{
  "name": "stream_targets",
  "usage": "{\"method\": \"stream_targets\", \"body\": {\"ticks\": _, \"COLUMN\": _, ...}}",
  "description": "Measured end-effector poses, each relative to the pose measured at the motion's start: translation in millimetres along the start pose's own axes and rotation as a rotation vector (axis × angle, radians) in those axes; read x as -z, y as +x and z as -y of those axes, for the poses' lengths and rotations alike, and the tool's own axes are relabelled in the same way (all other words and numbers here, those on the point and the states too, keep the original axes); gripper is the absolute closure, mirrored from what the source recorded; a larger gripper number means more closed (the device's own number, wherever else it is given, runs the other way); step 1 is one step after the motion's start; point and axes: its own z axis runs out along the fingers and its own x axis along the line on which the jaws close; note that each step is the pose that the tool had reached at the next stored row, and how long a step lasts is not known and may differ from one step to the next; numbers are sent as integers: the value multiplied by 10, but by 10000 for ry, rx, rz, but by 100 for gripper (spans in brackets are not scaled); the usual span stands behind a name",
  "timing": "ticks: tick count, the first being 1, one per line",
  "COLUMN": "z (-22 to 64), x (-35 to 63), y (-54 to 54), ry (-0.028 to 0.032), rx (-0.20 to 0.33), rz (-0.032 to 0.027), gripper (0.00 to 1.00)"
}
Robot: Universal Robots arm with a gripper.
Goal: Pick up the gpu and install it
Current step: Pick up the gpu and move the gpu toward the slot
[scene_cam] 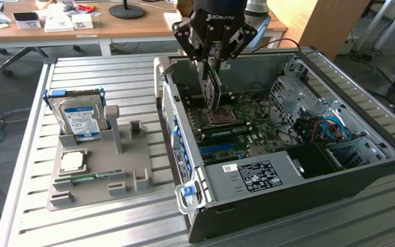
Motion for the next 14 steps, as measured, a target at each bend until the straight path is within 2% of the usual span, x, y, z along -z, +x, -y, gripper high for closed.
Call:
{"method": "stream_targets", "body": {"ticks": 4, "z": -5, "x": -2, "y": -67, "ry": 0, "rx": 0, "rz": 0, "gripper": 73}}
{"method": "stream_targets", "body": {"ticks": 14, "z": -7, "x": -2, "y": -89, "ry": 1, "rx": 0, "rz": -1, "gripper": 73}}
